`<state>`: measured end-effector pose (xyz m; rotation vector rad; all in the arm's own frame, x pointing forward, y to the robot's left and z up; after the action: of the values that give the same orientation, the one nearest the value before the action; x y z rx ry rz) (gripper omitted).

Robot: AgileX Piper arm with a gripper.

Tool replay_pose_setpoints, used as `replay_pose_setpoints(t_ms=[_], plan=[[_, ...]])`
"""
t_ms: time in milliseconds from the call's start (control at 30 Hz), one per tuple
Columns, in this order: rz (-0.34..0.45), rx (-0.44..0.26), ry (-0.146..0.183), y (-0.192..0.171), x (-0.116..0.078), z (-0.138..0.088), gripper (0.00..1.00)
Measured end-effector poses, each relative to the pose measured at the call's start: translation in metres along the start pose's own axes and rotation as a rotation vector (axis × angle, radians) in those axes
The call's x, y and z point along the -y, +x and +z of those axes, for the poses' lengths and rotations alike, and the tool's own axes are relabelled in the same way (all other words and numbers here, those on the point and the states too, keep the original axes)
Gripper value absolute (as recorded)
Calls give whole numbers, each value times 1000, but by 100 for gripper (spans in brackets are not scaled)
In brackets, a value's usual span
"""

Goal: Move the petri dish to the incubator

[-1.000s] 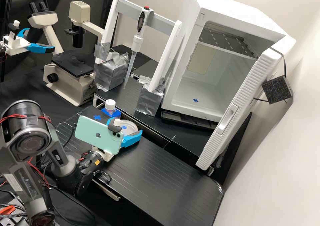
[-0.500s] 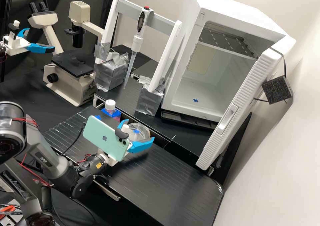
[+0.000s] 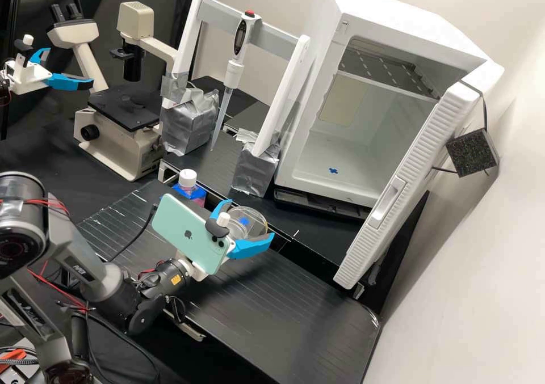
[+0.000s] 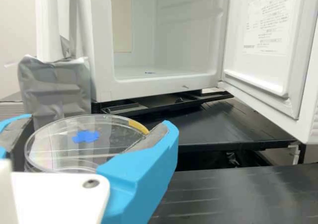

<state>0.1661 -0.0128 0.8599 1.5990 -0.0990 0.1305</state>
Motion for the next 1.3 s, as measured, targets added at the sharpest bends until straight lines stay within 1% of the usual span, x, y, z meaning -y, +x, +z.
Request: replay_pose_setpoints(t_ms=[133, 233, 367, 433, 600, 733, 800, 1100, 1300], plan=[[-5, -21, 18, -7, 4, -6, 0], [-35, -58, 9, -9, 9, -12, 0], [-74, -86, 14, -9, 16, -16, 0], [-91, -91, 1, -8, 19, -17, 0], [-137, -67, -29, -4, 27, -11, 0], [-140, -46, -34, -2, 29, -7, 0], [-136, -41, -47, -2, 29, -6, 0], [-117, -24, -46, -2, 26, -4, 0], [-100, 9, -44, -3, 23, 2, 0]])
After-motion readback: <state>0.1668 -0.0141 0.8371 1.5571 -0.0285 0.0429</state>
